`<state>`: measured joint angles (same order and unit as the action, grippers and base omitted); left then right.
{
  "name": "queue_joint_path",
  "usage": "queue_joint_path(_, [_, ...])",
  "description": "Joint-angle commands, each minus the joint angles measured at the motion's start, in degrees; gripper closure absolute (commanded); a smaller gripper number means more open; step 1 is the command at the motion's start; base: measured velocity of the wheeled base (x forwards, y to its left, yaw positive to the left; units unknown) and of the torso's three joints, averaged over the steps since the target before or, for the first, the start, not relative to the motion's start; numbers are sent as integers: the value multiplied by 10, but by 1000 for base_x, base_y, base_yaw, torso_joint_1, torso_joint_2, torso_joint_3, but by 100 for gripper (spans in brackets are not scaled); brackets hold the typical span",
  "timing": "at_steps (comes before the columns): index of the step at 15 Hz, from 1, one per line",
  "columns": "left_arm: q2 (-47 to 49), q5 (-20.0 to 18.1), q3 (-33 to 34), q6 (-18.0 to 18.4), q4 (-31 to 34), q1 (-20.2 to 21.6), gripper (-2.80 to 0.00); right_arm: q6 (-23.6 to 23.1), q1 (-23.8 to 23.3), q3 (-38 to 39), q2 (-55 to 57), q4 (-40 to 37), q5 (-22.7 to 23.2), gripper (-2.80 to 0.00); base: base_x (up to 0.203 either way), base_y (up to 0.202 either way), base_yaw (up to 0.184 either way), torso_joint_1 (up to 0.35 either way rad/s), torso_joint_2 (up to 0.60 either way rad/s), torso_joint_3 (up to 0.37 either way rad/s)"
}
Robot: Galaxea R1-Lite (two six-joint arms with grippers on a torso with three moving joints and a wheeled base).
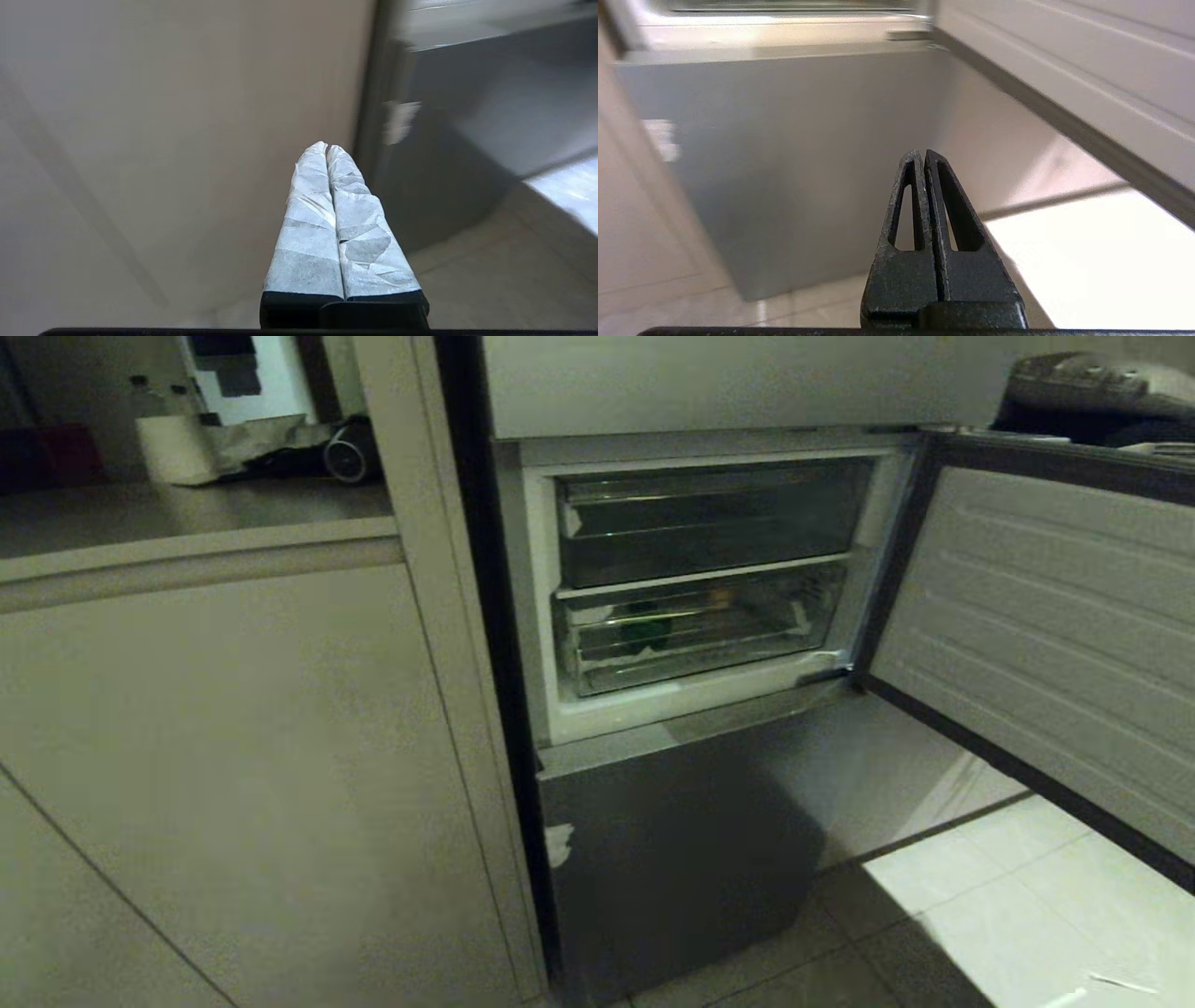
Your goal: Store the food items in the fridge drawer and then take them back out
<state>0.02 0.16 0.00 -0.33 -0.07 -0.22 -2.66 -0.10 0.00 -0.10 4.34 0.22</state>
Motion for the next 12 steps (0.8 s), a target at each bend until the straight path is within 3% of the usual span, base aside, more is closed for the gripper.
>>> queue_joint_path(1, [1,0,0,0,0,0,0,7,0,18,1,1,0,0,0,9,-173,-2,3,6])
queue_joint_path(8, [1,0,0,0,0,0,0,22,0,18,1,2,-4,0,-1,7,-173,2,3,1])
queue_joint_path(12, [1,0,0,0,0,0,0,20,0,18,1,2,-4,0,-1,2,-42,1,1,1])
